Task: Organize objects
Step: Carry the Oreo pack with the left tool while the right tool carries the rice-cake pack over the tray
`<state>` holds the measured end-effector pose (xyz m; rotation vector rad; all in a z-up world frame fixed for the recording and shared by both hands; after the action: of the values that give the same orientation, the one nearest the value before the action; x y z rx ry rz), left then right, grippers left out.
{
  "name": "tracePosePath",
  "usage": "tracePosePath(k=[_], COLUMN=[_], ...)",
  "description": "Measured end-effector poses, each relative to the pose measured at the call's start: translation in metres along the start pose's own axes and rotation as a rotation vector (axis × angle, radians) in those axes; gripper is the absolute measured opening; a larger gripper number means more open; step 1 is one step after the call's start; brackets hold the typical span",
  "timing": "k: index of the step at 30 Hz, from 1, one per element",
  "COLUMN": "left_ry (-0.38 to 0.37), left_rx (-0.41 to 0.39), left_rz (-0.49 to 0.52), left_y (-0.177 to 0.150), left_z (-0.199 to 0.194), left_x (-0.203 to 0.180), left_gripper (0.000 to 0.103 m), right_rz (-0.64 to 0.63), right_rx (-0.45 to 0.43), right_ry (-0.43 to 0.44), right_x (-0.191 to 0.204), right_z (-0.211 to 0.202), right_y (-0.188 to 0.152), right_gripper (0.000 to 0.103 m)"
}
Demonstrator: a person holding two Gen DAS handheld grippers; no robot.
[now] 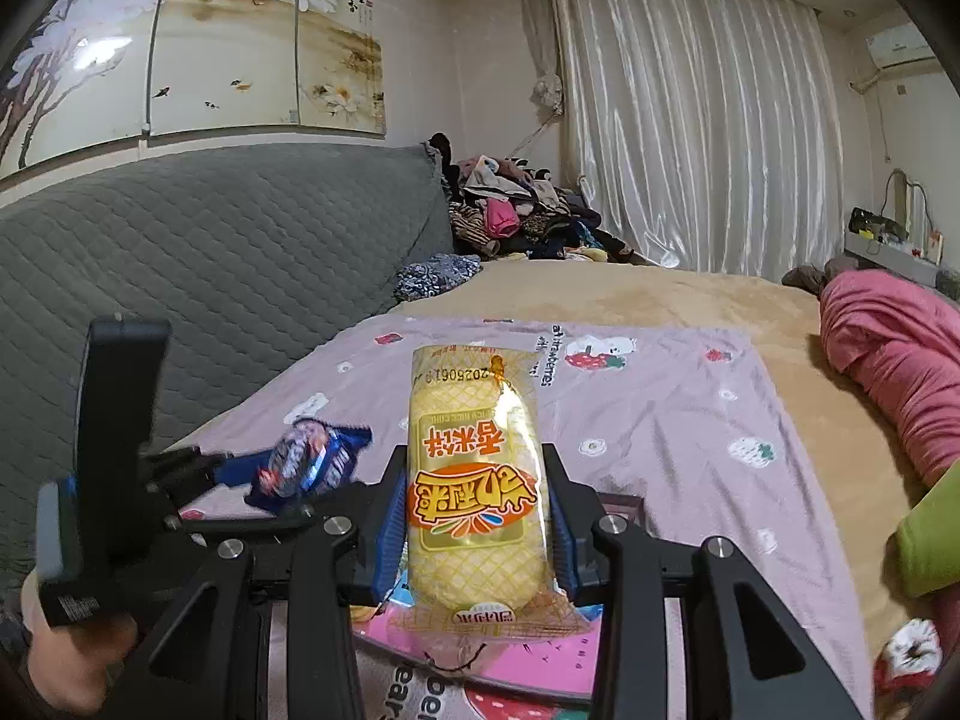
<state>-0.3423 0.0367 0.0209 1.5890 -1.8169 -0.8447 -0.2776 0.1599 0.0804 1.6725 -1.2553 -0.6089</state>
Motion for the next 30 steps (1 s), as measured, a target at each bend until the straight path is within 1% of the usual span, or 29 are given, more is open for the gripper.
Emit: tracePosePath(k=[3, 6, 9, 11, 13, 14, 17, 20, 26, 28, 30], left_ry=[-0.007, -0.012, -0.022, -0.02, -0.006, -0.005, -0.028, -0.026, -0.019, -0.001, -0.013], left_rx=[0.022, 0.039, 0.03, 0.022, 0.019, 0.031, 0.059, 0.055, 0.073, 0.086, 0.092], left_rz=[0.007, 0.016, 0.0, 0.021, 0.033, 0.029, 0.024, 0.051, 0.063, 0.074, 0.068], left_y=[-0.018, -0.036, -0.049, -0.054, -0.06, -0.064, -0.072, -0.076, -0.083, -0.085, -0.087], left_z=[0.024, 0.041, 0.051, 0.057, 0.064, 0.069, 0.079, 0.083, 0.09, 0.093, 0.097], left_x=[-0.003, -0.005, -0.005, -0.008, -0.009, -0.008, -0.009, -0.014, -0.017, -0.018, -0.019], left_gripper=[0.063, 0.063, 0.063, 0.063, 0.063, 0.063, 0.063, 0.063, 0.063, 0.063, 0.063], right_rz=[-0.028, -0.078, -0.102, -0.091, -0.079, -0.076, -0.073, -0.082, -0.058, -0.046, -0.04], right_rx=[0.032, 0.064, 0.123, 0.148, 0.17, 0.175, 0.19, 0.22, 0.273, 0.295, 0.313], right_ry=[-0.005, -0.042, -0.051, -0.035, -0.046, -0.048, -0.043, -0.035, -0.019, -0.006, -0.003], right_x=[0.002, 0.001, -0.003, -0.007, -0.013, -0.015, -0.018, -0.019, -0.028, -0.03, -0.033], right_z=[0.019, 0.034, 0.055, 0.065, 0.072, 0.074, 0.081, 0.086, 0.098, 0.104, 0.109], right_y=[-0.019, -0.043, -0.063, -0.072, -0.079, -0.081, -0.085, -0.093, -0.107, -0.114, -0.118], right_gripper=[0.04, 0.04, 0.04, 0.04, 0.04, 0.04, 0.04, 0.04, 0.04, 0.04, 0.04])
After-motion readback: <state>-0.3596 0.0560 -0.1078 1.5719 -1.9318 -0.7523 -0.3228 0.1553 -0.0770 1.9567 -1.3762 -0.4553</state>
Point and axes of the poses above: each gripper's, at about its wrist camera, not at the fingertips, and z roughly the way its jaws point, x to its left, y to its top, the point moved 8 cm from there along z, roughly the way its jaws point, and after that the axes turned 3 degrees about z, right-handed, at the moved point
